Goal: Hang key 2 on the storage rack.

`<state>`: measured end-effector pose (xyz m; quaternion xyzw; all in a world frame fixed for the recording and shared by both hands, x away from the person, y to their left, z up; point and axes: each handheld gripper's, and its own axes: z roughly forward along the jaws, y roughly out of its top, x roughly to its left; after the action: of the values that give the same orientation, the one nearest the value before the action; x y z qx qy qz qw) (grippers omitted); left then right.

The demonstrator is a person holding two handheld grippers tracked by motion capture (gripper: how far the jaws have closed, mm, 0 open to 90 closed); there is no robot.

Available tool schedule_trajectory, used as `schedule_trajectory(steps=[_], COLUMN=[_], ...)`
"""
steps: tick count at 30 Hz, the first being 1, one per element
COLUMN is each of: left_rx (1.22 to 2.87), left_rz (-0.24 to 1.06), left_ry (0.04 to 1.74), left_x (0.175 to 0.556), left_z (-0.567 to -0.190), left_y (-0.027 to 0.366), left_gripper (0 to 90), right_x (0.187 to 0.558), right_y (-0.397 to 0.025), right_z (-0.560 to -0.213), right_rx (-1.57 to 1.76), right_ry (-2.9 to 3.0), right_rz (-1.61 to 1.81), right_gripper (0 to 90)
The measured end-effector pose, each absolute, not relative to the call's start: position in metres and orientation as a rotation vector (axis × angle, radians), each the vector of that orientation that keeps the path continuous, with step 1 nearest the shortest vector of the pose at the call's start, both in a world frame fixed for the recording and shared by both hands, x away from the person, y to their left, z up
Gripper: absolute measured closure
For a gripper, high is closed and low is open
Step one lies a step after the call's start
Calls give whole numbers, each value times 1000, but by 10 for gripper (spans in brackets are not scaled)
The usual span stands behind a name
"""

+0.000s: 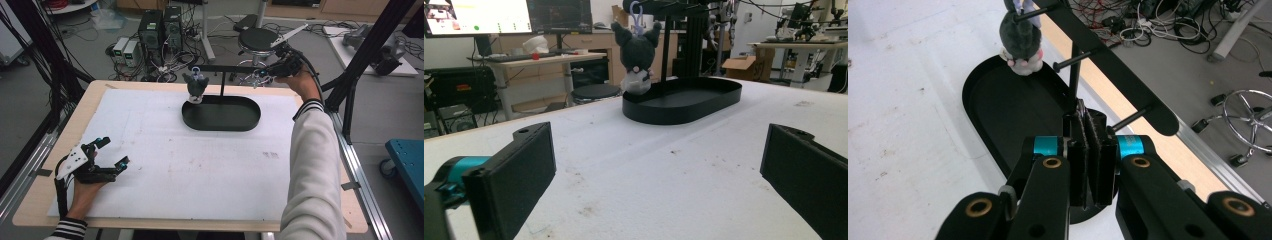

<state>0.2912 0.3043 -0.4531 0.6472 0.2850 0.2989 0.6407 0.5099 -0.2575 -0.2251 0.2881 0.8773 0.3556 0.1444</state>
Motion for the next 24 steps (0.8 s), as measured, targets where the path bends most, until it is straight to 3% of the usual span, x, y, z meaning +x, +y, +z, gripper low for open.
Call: schedule_trajectory(steps=[24], left_rx=[1480], left_rz=[686], left_ry=[647], left_x=[291], left_z=[-453], left_y=[303], left_gripper=[17], right_x=[528], right_y=[-253], right_z=[-243], right_rx=[849], right_ry=[2561], right_rz=[955], right_gripper=[884])
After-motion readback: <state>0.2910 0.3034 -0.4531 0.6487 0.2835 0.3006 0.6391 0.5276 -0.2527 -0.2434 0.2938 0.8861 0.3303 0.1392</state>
